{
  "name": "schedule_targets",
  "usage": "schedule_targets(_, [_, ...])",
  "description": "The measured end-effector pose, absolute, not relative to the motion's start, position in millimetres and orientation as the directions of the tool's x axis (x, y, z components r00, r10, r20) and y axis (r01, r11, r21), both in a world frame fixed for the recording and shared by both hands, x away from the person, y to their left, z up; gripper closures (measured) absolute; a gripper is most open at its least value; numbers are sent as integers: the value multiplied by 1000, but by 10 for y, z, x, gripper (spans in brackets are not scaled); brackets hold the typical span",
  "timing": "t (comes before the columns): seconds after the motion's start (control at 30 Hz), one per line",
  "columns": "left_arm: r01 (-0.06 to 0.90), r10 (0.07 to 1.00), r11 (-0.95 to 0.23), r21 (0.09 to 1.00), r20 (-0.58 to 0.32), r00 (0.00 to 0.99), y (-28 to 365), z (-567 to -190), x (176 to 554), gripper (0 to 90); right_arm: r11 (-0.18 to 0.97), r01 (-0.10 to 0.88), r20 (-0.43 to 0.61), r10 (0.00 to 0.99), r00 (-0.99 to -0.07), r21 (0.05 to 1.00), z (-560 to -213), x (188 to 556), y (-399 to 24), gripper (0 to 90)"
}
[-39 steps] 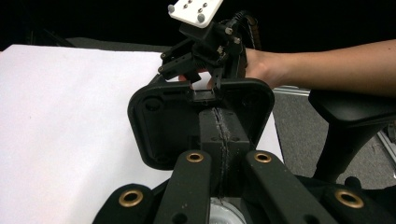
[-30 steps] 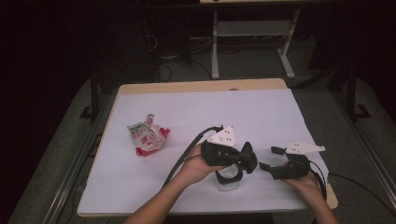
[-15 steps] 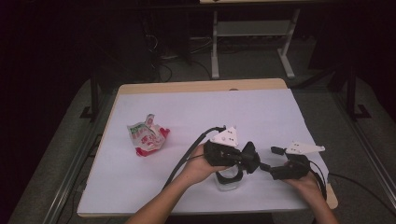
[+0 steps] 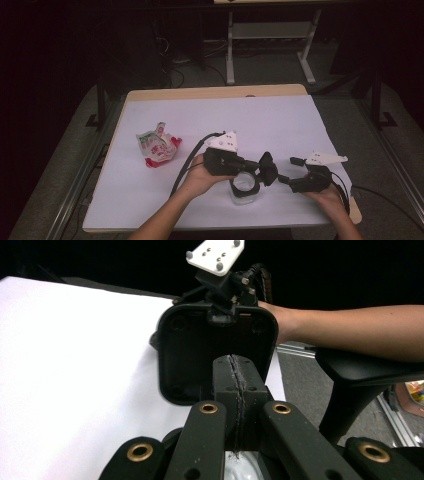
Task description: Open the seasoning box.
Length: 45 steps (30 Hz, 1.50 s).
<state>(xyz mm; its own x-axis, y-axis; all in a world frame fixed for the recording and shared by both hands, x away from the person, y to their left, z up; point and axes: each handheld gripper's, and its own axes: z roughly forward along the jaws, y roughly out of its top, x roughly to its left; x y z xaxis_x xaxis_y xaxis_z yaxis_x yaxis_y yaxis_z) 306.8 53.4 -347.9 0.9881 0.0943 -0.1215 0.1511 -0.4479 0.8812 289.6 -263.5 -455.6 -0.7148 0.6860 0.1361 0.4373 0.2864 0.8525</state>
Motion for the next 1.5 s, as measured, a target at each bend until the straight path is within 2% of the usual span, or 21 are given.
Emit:
schedule_targets(0.23, [185, 136, -449, 874, -138, 981, 732, -3485, 3064, 826, 288, 435, 136, 683, -718, 853, -4557, 2904, -2640, 141])
schedule_targets(0.67, [215, 212, -471, 856, -127, 969, 1126, -3611, 2953, 561, 286, 432, 137, 679, -721, 855, -4557, 2899, -2640, 141])
schedule_targets(1.13, [226, 282, -499, 837, -90, 955, 1508, -3900, 2762, 338, 285, 436, 141, 679, -720, 854, -4556, 2900, -2642, 141])
schedule_targets(1.5, [273, 350, -485, 830, -102, 931, 1888, -4046, 2655, 327, 285, 436, 142, 679, -721, 854, -4557, 2902, -2643, 141])
